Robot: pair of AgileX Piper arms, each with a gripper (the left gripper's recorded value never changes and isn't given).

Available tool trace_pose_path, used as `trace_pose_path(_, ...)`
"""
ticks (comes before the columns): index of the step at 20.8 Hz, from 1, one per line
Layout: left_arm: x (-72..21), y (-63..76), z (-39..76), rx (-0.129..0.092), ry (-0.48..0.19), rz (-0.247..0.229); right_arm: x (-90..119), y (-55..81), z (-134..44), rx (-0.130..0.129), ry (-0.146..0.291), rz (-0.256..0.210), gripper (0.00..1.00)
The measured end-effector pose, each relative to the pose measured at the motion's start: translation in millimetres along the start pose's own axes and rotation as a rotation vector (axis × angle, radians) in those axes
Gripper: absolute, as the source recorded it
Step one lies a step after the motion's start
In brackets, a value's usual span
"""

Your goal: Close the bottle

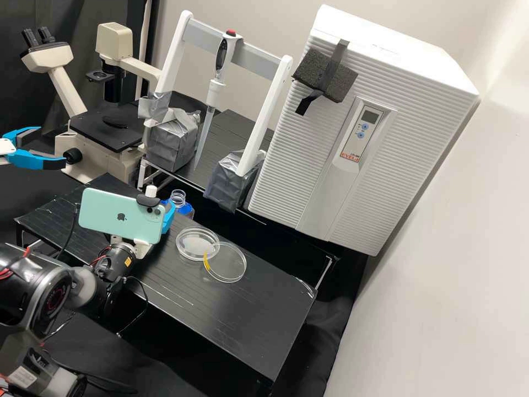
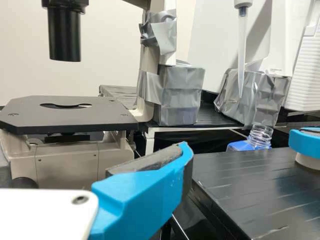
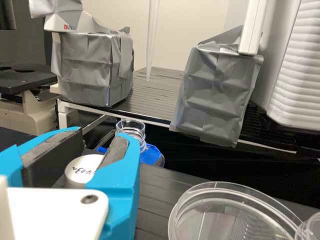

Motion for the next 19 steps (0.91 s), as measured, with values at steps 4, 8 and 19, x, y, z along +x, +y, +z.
trace_pose_path(4,0.0,0.0,0.0,0.0,0.0,0.0,0,-0.2,-0.3,0.0,0.001,-0.001,0.0)
trace_pose_path(8,0.6,0.2,0.6,0.007,0.008,0.008,3,6.3,-3.8,0.003,0.016,0.026,0.0)
trace_pose_path(19,2.0,-0.8,1.5,-0.004,0.02,0.014,24,21.5,-14.2,0.055,0.046,0.092,0.0)
